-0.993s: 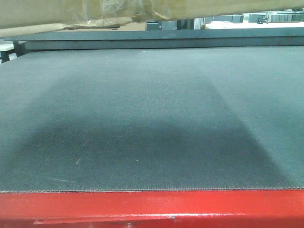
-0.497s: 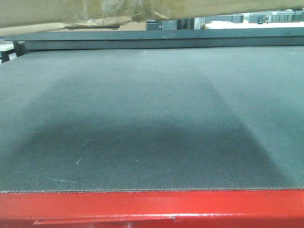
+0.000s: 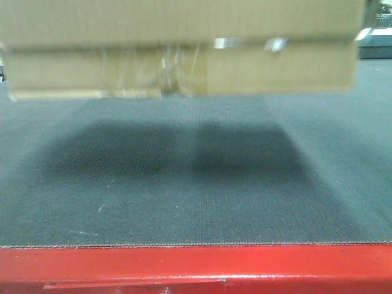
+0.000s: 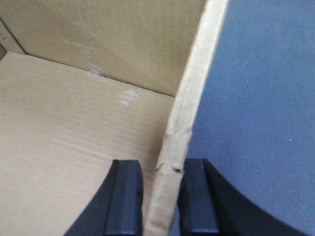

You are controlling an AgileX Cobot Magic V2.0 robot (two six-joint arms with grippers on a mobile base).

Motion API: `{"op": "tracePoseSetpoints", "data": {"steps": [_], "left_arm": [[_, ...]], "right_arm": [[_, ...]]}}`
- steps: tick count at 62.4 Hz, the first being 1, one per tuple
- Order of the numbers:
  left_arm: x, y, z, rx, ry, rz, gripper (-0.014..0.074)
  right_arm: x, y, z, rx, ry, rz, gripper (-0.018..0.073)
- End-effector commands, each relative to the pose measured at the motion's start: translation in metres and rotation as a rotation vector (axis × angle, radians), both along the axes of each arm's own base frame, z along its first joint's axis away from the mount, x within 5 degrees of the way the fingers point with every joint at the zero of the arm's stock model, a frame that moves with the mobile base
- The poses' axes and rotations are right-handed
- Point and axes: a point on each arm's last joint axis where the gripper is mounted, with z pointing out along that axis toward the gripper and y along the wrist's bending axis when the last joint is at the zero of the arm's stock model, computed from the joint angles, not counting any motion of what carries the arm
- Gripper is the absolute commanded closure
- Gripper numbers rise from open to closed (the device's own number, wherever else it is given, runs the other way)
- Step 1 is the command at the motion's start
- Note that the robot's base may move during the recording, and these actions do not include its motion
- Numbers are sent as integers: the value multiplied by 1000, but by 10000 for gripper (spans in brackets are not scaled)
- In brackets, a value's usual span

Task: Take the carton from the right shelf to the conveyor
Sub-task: 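Set the carton on the belt and open both grippers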

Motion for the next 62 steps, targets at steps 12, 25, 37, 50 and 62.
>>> {"op": "tracePoseSetpoints", "data": {"steps": [12,25,37,50,62], "left_arm": [[42,-11,-38,42,8,-26,615],[53,-14,-57,85,49,-24,507],[55,-13,-60,97,56,-21,111],[47,-9,-51,103,61,-6,7],[24,1,-22,110,26,-1,9]], "right_arm": [[48,13,-49,-66,29,-2,625],[62,16,-70,-89,56,-4,606],[63,17,-69,-87,47,-4,190],[59,15,-64,-90,45,-5,-10],[44,5,-39,-74,3,-16,-8]]}}
